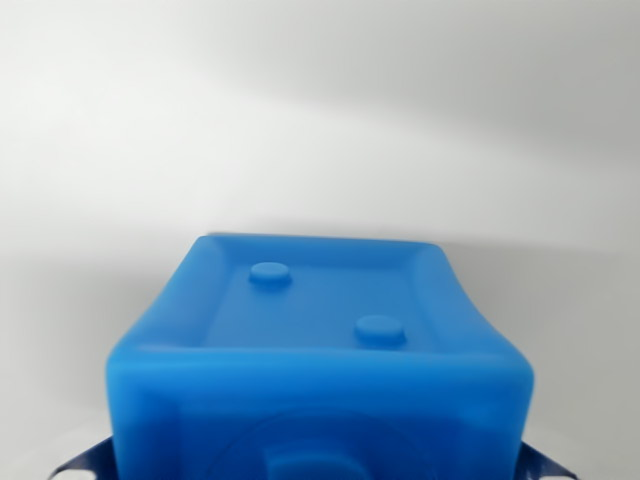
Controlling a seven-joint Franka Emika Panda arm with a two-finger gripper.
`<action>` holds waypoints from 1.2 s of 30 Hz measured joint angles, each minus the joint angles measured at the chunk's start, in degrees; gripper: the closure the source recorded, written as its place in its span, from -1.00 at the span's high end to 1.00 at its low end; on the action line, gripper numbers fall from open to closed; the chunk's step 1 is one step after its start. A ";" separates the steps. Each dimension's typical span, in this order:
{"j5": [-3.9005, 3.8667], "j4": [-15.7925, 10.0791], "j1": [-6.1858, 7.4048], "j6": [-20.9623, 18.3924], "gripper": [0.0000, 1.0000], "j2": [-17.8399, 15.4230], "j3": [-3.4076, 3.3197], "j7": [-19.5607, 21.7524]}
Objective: Stack cube
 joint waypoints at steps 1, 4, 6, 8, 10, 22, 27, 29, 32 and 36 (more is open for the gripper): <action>0.00 0.00 0.00 0.00 -1.00 0.00 0.00 0.00; 0.00 0.00 0.00 0.00 -1.00 0.00 0.00 0.00; 0.00 0.00 0.00 0.00 -1.00 0.00 0.00 0.00; 0.00 0.00 0.00 -0.01 -1.00 -0.01 0.00 0.00; 0.00 -0.01 0.00 -0.04 -1.00 -0.04 0.00 0.00; 0.00 -0.49 0.00 -1.01 -1.00 -1.69 0.00 0.00; 0.00 -0.88 0.00 -1.69 -1.00 -2.81 0.00 0.00; 0.00 -1.03 0.00 -2.04 -1.00 -3.31 0.00 0.00; 0.00 -1.21 0.00 -2.69 -1.00 -4.18 0.00 0.00; 0.00 -1.43 0.00 -3.50 -1.00 -5.22 0.00 0.00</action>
